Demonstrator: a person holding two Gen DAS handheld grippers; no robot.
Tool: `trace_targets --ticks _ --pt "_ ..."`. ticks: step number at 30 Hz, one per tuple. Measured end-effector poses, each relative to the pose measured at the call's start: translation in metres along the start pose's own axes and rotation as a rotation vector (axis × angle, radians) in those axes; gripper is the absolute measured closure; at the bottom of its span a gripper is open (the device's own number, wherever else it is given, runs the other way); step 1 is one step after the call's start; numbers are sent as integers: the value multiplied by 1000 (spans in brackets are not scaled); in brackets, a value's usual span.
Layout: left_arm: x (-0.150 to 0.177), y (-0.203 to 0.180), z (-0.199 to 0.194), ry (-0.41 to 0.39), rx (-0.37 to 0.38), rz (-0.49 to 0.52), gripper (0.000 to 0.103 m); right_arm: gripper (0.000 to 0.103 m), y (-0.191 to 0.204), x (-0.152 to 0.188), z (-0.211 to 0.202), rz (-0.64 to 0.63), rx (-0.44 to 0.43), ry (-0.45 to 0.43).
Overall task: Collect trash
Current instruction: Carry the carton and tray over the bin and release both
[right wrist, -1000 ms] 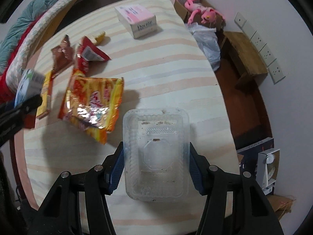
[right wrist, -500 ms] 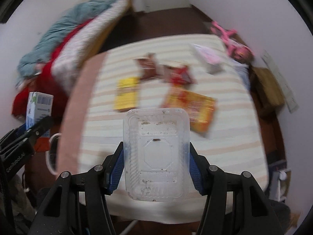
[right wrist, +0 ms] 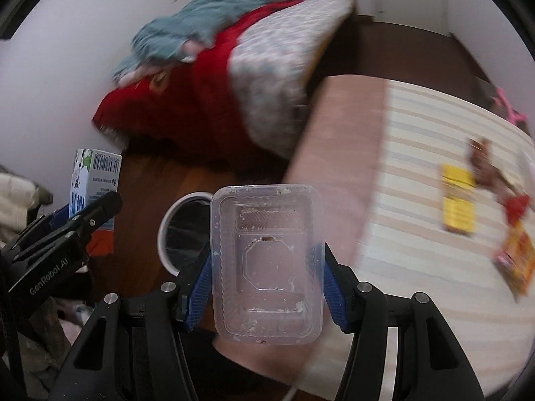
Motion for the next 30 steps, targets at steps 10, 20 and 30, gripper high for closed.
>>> trace_targets --ticks 10,20,30 --pt "27 105 92 166 -33 -188 54 42 112 -15 148 -124 -53 170" --pt "70 209 210 437 79 -516 53 42 149 -14 291 -143 -94 379" --pt "82 220 231 484 -28 -533 1 0 146 -15 358 -139 -124 430"
Point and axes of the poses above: each gripper's, at about its wrist camera, not at the fingertips, and z roughly the way its jaws point, y to its left, x to its underside, the point moved 3 cm from there along z, roughly the way its jaws point, and after that the axes turned 6 degrees about -y, right-handed, at the moved point
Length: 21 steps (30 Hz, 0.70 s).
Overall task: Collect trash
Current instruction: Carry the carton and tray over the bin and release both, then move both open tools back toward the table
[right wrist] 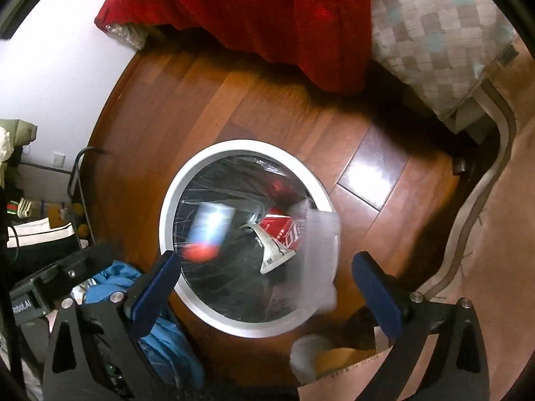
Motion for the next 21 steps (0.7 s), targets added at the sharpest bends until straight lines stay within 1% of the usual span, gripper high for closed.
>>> trace_targets --ticks 1,3,5,6,10,11,13,17,21 --pt "1 4 -3 -13 -11 4 1 0 1 2 0 0 4 -5" --pt "6 5 -10 -57 -63 24 1 0 2 2 0 -7 12 -11" --pt "11 7 -15 -92 -121 52 1 0 5 8 -6 -32 44 -23" --pt "16 7 -19 -112 -161 66 1 0 6 12 -10 -55 68 -35" --pt "31 11 -28 -142 -213 103 1 0 7 23 -22 -104 144 -62" --pt "35 12 -30 -146 -225 114 1 0 7 26 -25 -109 151 -63" --pt "42 12 -34 -151 -242 133 1 0 5 36 -31 -117 184 -67" --pt "56 11 -36 -133 -239 154 1 0 2 52 -39 -138 218 -66" --pt "66 7 -45 -134 -226 161 1 0 6 62 -49 -134 223 -68"
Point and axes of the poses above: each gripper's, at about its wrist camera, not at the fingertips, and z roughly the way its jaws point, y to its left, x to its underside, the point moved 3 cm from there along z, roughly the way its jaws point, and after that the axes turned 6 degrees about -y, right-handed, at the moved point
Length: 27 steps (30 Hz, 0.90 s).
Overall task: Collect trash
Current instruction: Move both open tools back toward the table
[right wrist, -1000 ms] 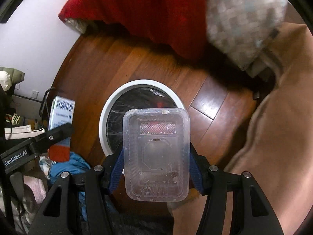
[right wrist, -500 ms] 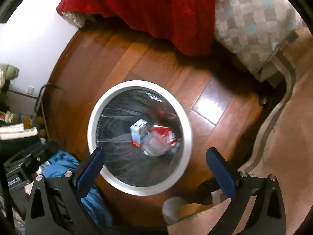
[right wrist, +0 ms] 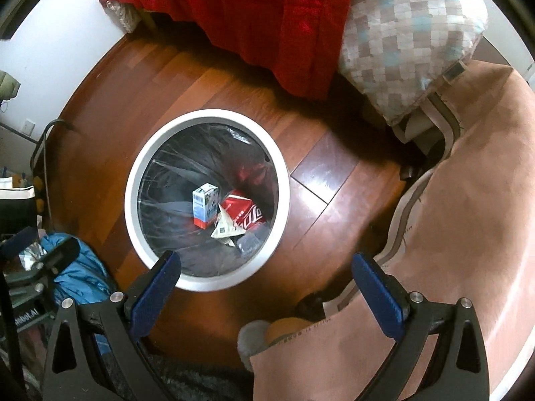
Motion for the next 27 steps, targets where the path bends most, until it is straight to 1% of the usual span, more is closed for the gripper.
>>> trace_targets --ticks 6,12,18,21,23,27 --pt "7 -4 -32 -53 12 -1 1 0 4 10 -37 -6 -2 -46" --pt "15 -1 -71 -113 29 -7 1 0 7 21 -86 -20 -6 -111" --pt "25 2 -119 -192 48 -1 1 0 8 37 -136 -7 -43 -177" --pt "30 2 -149 -241 65 1 1 0 6 46 -167 15 -76 -220" --pt "34 -1 -168 -271 69 2 1 0 2 52 -192 43 -113 -254" --pt "41 -18 -203 -337 37 34 1 0 -17 71 -240 122 -187 -323"
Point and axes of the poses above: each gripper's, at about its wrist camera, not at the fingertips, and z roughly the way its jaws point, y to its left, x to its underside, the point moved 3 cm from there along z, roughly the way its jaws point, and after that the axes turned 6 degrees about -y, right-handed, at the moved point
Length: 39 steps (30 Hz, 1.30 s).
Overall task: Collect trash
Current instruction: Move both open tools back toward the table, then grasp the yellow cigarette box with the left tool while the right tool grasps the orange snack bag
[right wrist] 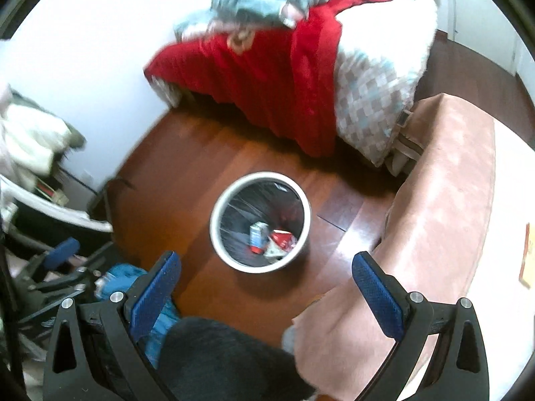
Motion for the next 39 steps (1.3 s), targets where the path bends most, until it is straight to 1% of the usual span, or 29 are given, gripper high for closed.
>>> trace_targets --ticks 2,3,6,8,11,12,13,14,16,17,18,20,22,25,27,30,32,34,36,38,39 --pt "1 -17 -13 -24 24 16 1 0 -11 1 -25 32 -5 -35" --pt "2 -28 -17 -32 46 27 1 0 -23 4 -44 62 -1 -61" --pt "10 -70 -22 -29 114 61 1 0 -65 15 -82 141 34 -96" --pt "18 -107 -20 -7 162 102 1 0 -100 24 -100 189 86 -108" --pt "38 -173 -11 45 232 192 1 0 -184 51 -133 301 231 -101" --pt "46 -199 -8 58 252 227 1 0 -205 57 -137 319 262 -86" --pt "54 -226 -4 69 266 259 1 0 -240 69 -146 339 324 -50" --pt "61 -250 -1 78 276 284 1 0 -266 77 -151 336 375 -22" --pt "76 -297 3 105 307 322 1 0 -313 91 -159 286 474 50" --pt "83 -320 6 113 313 342 1 0 -334 96 -159 252 504 86" --pt "90 -343 8 117 313 365 1 0 -354 101 -159 211 523 121" --pt "104 -380 14 126 302 415 1 0 -389 106 -154 136 525 199" --pt "116 -408 23 139 274 458 1 0 -414 106 -144 73 518 272" --pt "123 -432 35 174 261 470 1 0 -437 104 -129 -34 495 340" --pt "124 -442 41 185 255 474 1 0 -446 107 -120 -73 461 383" --pt "124 -452 44 180 244 504 1 0 -461 110 -99 -83 410 437" --pt "122 -457 45 178 243 516 1 0 -470 113 -91 -76 419 455" --pt "117 -460 46 176 249 517 1 1 -478 114 -91 -26 426 433" --pt "109 -467 46 168 255 516 1 8 -482 115 -96 49 419 393" --pt "101 -475 47 164 268 511 1 10 -491 119 -107 168 457 359" --pt "99 -479 48 170 276 510 1 10 -498 125 -116 275 486 334"
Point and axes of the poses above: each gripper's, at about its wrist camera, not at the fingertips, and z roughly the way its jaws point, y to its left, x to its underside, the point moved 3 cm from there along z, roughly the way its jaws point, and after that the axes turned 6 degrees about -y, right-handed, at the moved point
